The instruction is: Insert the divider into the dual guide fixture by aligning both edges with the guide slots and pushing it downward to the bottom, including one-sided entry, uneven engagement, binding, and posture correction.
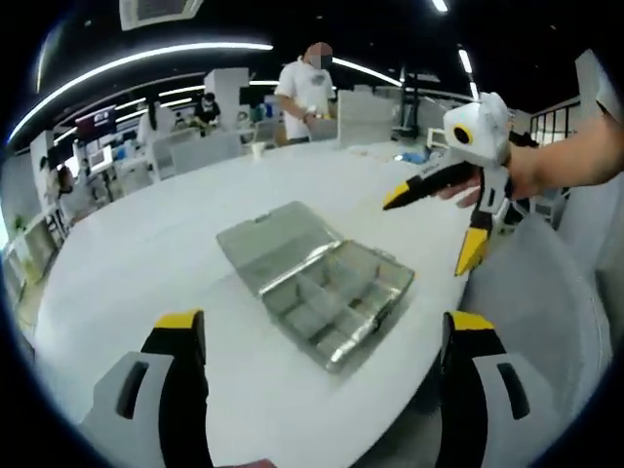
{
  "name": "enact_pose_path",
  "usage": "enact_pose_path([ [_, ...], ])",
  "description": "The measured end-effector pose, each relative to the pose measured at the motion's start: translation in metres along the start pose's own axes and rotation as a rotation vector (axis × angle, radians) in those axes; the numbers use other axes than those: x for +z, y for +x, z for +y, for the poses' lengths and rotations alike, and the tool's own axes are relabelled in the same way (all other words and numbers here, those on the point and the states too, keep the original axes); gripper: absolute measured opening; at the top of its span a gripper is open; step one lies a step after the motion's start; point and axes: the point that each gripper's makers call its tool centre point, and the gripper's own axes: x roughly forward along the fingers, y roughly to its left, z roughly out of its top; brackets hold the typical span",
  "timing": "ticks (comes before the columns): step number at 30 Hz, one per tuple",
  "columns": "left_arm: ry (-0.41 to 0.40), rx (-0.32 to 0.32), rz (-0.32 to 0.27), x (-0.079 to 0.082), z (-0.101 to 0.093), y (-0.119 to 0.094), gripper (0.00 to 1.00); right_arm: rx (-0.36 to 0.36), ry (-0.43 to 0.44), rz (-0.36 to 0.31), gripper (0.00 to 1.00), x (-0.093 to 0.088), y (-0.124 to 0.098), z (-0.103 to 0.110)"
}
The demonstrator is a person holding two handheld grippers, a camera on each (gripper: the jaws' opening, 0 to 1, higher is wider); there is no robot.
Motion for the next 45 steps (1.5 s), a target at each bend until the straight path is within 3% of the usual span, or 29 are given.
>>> enact_pose_path([
  [2, -0.018, 0.012, -0.005, 0.001, 0.0, -0.004, 0.99, -0.007, 0.062, -0.022, 0.92, 0.002, -0.007, 0.004],
  [6, -0.036, 0.054, -0.001, 0.0, 0.002, -0.015, 0.99, -0.049, 0.062, -0.015, 0.94, 0.0, -0.017, 0.005],
  [16, -0.113, 0.127, -0.028, -0.002, 0.007, -0.044, 0.99, -0.123, 0.182, -0.067, 0.94, -0.01, -0.043, 0.01],
  [21, -0.119, 0.147, -0.026, -0.005, 0.002, -0.048, 0.99, -0.153, 0.193, -0.069, 0.93, -0.013, -0.049, 0.01],
  [26, -0.13, 0.164, -0.051, 0.008, 0.004, -0.052, 0.99, -0.176, 0.194, -0.084, 0.94, -0.007, -0.059, 0.01],
  [33, -0.135, 0.177, -0.056, 0.01, 0.005, -0.053, 0.99, -0.175, 0.216, -0.107, 0.94, -0.002, -0.06, 0.013],
  [45, -0.159, 0.201, -0.049, 0.004, 0.006, -0.058, 0.99, -0.186, 0.281, -0.113, 0.95, -0.007, -0.061, 0.01],
])
